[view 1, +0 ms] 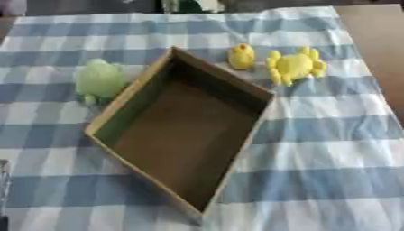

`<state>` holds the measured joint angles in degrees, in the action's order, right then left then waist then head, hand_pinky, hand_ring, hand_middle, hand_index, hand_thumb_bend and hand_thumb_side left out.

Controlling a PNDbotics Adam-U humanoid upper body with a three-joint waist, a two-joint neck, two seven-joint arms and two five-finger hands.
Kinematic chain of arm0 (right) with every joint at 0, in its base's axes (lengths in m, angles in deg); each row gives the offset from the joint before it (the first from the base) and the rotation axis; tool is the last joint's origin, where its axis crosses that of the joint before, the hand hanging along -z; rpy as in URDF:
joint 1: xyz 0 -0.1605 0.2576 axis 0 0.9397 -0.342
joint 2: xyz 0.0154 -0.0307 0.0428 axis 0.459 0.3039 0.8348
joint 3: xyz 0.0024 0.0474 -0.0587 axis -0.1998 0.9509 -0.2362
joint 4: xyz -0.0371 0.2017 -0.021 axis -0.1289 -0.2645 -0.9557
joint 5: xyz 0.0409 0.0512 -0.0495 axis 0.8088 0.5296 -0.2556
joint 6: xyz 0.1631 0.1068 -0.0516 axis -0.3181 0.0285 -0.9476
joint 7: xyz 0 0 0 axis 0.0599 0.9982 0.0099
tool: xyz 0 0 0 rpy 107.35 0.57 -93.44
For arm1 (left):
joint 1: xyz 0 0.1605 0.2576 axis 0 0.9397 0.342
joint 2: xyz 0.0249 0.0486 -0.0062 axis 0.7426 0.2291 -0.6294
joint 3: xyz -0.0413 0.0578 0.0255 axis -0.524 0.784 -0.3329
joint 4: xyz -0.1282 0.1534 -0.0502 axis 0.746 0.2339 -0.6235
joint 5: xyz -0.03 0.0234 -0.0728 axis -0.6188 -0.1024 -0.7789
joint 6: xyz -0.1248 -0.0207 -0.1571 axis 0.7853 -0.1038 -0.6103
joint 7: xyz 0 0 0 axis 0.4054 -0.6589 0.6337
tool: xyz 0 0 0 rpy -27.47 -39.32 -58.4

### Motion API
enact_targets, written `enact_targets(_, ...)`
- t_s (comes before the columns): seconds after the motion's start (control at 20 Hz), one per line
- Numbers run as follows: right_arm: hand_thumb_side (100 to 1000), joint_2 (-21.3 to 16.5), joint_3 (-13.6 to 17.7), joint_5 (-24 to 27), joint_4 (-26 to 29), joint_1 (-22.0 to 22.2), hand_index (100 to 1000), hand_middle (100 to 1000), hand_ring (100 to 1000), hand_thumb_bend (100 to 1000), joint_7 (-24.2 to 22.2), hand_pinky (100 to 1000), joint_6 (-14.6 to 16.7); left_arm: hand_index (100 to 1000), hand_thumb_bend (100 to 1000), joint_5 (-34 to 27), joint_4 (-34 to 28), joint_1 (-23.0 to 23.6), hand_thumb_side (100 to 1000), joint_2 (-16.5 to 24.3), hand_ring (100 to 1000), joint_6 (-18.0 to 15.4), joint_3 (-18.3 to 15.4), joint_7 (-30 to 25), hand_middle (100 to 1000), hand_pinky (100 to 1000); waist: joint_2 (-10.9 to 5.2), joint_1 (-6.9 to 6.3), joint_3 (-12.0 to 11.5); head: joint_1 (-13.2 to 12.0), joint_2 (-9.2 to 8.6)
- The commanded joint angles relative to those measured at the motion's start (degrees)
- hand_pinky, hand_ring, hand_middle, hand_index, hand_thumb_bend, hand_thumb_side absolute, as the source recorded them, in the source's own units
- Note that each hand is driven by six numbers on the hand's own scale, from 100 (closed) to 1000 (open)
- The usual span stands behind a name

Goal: Pick up objects on the table and place them in the box.

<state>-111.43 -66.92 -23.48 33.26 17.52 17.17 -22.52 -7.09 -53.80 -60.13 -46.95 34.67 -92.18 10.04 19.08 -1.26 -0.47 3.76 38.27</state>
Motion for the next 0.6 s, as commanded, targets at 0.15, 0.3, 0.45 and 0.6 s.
enact_targets(0.15, 811, -6.03, -2.89, -8.3, -9.13, -5.38, 851, 660, 885, 387, -4.65, 834, 9.83, 790, 100, -0.42, -1.01, -0.09, 702, 1.07, 543, -0.01, 0.19, -0.5, 563, 474, -1.42, 0.16, -0.23, 0.45, 0.3)
enact_targets(0.3, 801, -7.84, -4.49, -11.65, -14.08, -8.11, 854, 704, 893, 413, -7.0, 836, 15.73, 792, 100, -0.47, -1.01, -0.02, 701, 1.14, 543, 0.02, 0.27, -0.62, 563, 474, -1.55, 0.25, -0.38, 0.52, 0.33)
enact_targets(0.45, 781, -9.23, -6.21, -13.99, -18.93, -10.75, 853, 741, 898, 428, -9.54, 835, 21.26, 793, 100, -0.5, -1.01, 0.04, 701, 1.23, 543, 0.03, 0.35, -0.75, 563, 474, -1.71, 0.38, -0.52, 0.55, 0.47)
enact_targets(0.6, 742, -10.18, -7.75, -16.04, -23.59, -13.05, 854, 762, 905, 457, -11.3, 835, 25.75, 793, 100, -0.54, -1.01, 0.11, 701, 1.3, 543, 0.06, 0.4, -0.81, 563, 473, -1.8, 0.5, -0.66, 0.6, 0.56)
